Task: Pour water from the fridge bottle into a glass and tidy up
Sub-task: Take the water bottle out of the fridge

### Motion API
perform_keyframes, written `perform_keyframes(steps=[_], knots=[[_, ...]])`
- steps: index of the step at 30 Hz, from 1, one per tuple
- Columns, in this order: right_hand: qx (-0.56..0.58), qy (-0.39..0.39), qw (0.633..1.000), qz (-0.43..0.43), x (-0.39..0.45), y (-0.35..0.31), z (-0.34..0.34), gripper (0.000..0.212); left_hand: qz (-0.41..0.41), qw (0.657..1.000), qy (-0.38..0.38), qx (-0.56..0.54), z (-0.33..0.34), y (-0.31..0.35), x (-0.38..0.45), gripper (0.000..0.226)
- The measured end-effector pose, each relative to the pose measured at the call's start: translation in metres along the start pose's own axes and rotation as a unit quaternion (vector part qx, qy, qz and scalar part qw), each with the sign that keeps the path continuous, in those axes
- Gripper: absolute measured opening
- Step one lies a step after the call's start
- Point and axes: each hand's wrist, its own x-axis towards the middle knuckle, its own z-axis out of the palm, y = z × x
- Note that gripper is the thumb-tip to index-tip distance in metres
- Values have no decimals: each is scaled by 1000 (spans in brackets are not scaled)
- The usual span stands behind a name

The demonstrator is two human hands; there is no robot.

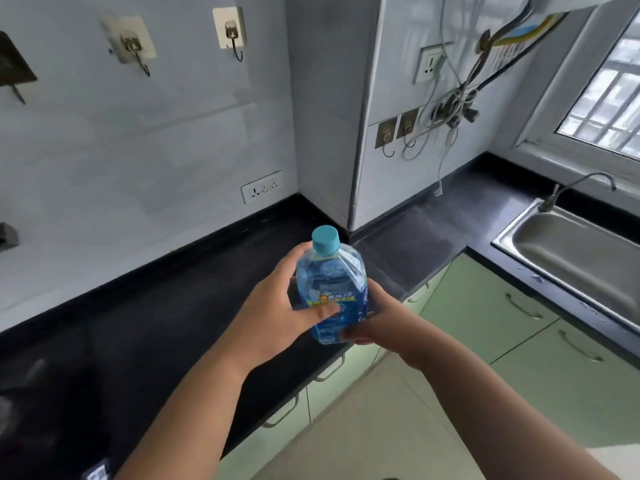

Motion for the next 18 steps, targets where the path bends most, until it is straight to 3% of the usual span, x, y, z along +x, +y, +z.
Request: perform_keyframes(steps=[7,18], knots=[[-13,-61,998,-15,79,-22,3,91,-49,997,63,5,-28,-26,36,85],[-186,-152,966,-94,193,-57,2,92,-162,960,225,41,-31,-61,73,80]])
